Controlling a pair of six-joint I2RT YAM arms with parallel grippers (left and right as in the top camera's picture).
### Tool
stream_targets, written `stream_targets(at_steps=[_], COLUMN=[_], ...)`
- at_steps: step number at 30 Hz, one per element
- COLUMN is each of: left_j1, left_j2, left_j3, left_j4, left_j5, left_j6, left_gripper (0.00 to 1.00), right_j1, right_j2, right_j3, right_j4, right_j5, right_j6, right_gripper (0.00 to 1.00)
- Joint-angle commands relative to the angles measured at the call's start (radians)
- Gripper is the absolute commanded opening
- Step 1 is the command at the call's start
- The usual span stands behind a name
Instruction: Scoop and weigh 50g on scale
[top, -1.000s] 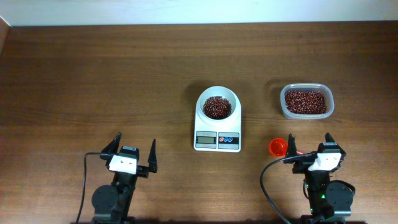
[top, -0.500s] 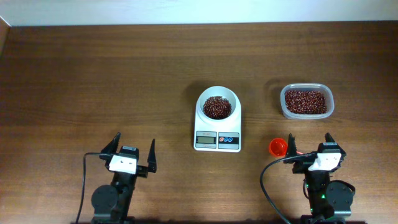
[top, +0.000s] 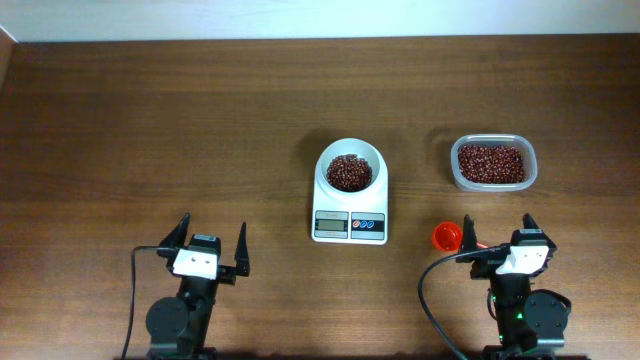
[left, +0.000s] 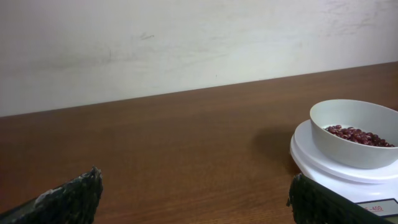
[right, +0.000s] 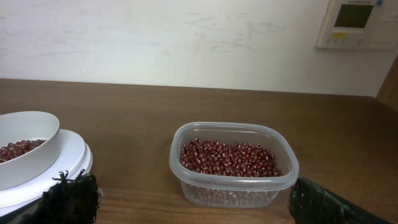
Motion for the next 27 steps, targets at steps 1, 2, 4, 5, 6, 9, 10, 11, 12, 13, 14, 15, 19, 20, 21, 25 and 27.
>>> stream_targets(at_steps=[1,2,4,5,6,9,10,11,12,13,14,15,19,20,21,25,27], left_j1=[0.006,0.006,0.006,0.006,0.006,0.006,0.006,0.006,0.006,0.006,0.006,0.006,0.006,0.006,0.006,0.006,0.006], left_j2=[-0.006,-0.006,-0.006,-0.006,-0.006,-0.006,-0.006,-0.006,-0.006,-0.005,-0.005,-0.005,-0.005,-0.005,-0.005,-0.005,-0.005], left_j3=[-0.003,-0.003,-0.003,-0.003,-0.003,-0.003,-0.003,-0.003,-0.003,-0.003,-0.003,-0.003,-0.003,-0.003,-0.003,-0.003,-0.003], left_j4=[-0.003,-0.004,-0.004,-0.003,-0.003,-0.003,-0.003,-0.003,-0.002,-0.004,-0.004,-0.004,-0.011,-0.016,-0.018,-0.018,-0.018], left_j5=[0.01,0.01,0.01,0.01,0.01,0.01,0.01,0.006,-0.006,-0.008,-0.009,-0.01,-0.088,-0.105,-0.111,-0.113,-0.113], left_j6=[0.016,0.016,0.016,0.016,0.016,0.016,0.016,0.017,0.016,0.016,0.016,0.016,-0.027,-0.039,-0.041,-0.041,-0.04], left_gripper=[0.99,0.99,0.99,0.99,0.99,0.99,0.99,0.99,0.99,0.99,0.99,0.99,0.99,0.99,0.99,0.99,0.99], right_j1=[0.009,0.009,0.009,0.009,0.009,0.009,0.009,0.009,0.009,0.009,0.009,0.009,0.009,0.009,0.009,0.009,0.009], right_j2=[-0.011,-0.011,-0.011,-0.011,-0.011,-0.011,-0.011,-0.011,-0.011,-0.011,-0.011,-0.011,-0.011,-0.011,-0.011,-0.011,-0.011], right_j3=[-0.006,-0.006,-0.006,-0.006,-0.006,-0.006,-0.006,-0.006,-0.006,-0.006,-0.006,-0.006,-0.006,-0.006,-0.006,-0.006,-0.006], right_j4=[-0.004,-0.004,-0.004,-0.004,-0.004,-0.004,-0.004,-0.004,-0.004,-0.004,-0.004,-0.004,-0.004,-0.004,-0.004,-0.004,-0.004], right_j5=[0.002,0.002,0.002,0.002,0.002,0.002,0.002,0.002,0.002,0.002,0.002,0.002,0.002,0.002,0.002,0.002,0.002], right_j6=[-0.006,-0.006,-0.006,-0.006,-0.006,-0.006,-0.006,-0.006,-0.006,-0.006,-0.006,-0.006,-0.006,-0.006,-0.006,-0.006,-0.006], right_gripper=[0.99,0.99,0.99,0.99,0.99,0.99,0.99,0.99,0.99,0.99,0.99,0.99,0.99,0.99,0.99,0.99,0.99])
